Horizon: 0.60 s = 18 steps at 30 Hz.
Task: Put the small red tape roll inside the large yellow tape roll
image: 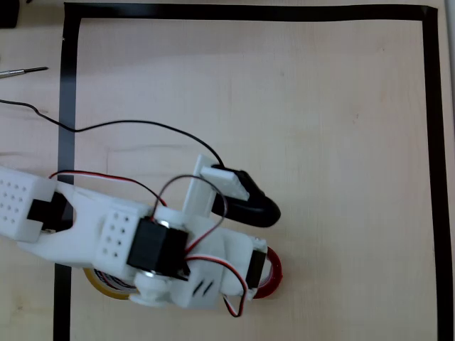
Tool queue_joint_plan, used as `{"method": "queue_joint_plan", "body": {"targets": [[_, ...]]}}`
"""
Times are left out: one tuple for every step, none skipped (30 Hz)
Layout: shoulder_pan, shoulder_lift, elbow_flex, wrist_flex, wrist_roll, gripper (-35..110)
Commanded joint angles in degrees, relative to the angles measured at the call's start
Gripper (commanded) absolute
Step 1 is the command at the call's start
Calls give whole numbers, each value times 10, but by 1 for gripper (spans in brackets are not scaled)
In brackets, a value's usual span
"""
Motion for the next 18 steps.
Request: {"method": "queue_joint_plan", "body": {"targets": [[0, 102, -26, 35, -4, 0], [-3, 95, -26, 46, -4, 0], [-4, 87, -26, 54, -4, 0], [-4, 78, -26, 60, -4, 0], [-4, 71, -26, 64, -4, 3], [-4, 63, -26, 66, -4, 7], [-4, 56, -26, 68, -4, 11], [-4, 50, -26, 68, -4, 13], [-4, 45, -26, 68, -4, 13], [-4, 41, -26, 68, -4, 13], [-4, 38, -26, 69, -4, 15], [-4, 34, -26, 70, -4, 18], [-4, 32, -26, 70, -4, 18], [-4, 29, -26, 70, -4, 19], [-4, 25, -26, 70, -4, 19], [-4, 22, -26, 70, -4, 20], [-4, 18, -26, 71, -4, 21], [-3, 15, -26, 72, -4, 21]]}}
